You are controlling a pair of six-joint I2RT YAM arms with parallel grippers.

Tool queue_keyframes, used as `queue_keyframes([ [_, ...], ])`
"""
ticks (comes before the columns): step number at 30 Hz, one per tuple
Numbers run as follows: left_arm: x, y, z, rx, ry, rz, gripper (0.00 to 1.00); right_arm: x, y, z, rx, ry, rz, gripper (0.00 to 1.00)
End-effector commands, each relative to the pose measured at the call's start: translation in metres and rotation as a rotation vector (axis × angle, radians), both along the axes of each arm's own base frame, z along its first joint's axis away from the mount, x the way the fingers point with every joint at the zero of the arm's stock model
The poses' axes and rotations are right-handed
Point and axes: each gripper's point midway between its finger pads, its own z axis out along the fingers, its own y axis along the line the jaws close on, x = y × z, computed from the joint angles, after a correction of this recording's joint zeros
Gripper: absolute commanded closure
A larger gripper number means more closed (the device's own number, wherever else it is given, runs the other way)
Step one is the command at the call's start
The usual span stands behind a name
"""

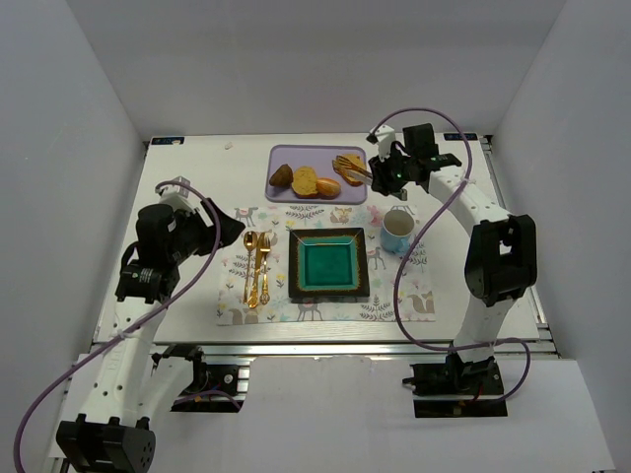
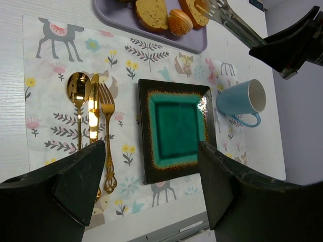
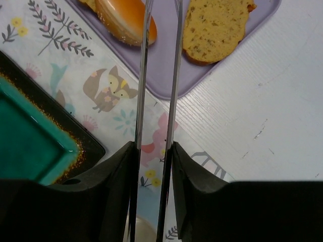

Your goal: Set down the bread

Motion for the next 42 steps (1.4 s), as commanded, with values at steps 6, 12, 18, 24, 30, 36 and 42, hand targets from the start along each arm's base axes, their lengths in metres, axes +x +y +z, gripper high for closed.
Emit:
queue_keyframes([
  [6,-0.004,0.005,0.015,-0.003,-0.032,0.030,0.17,-0.010,0.011,0.035,-0.002,-0.093,0.113,0.61],
  [12,-0.003,0.002,0.011,-0.011,-0.028,0.021,0.17,-0.026,0.017,0.045,0.041,-0.085,0.141,0.60],
  [18,0.000,0.002,0.012,-0.005,-0.028,0.016,0.17,-0.041,0.028,0.038,0.029,-0.065,0.180,0.53],
  [24,-0.002,0.002,0.012,-0.010,-0.031,0.018,0.17,-0.038,0.034,0.029,0.004,-0.062,0.180,0.49],
  [30,-0.005,0.004,0.012,-0.006,-0.030,0.026,0.17,-0.026,0.033,0.023,-0.023,-0.068,0.149,0.51],
  [36,-0.005,0.004,0.013,-0.007,-0.033,0.025,0.17,-0.020,0.029,0.012,-0.061,-0.066,0.137,0.50],
  [42,-0.004,0.004,0.012,-0.004,-0.029,0.027,0.17,-0.015,0.030,0.003,-0.088,-0.076,0.138,0.48],
])
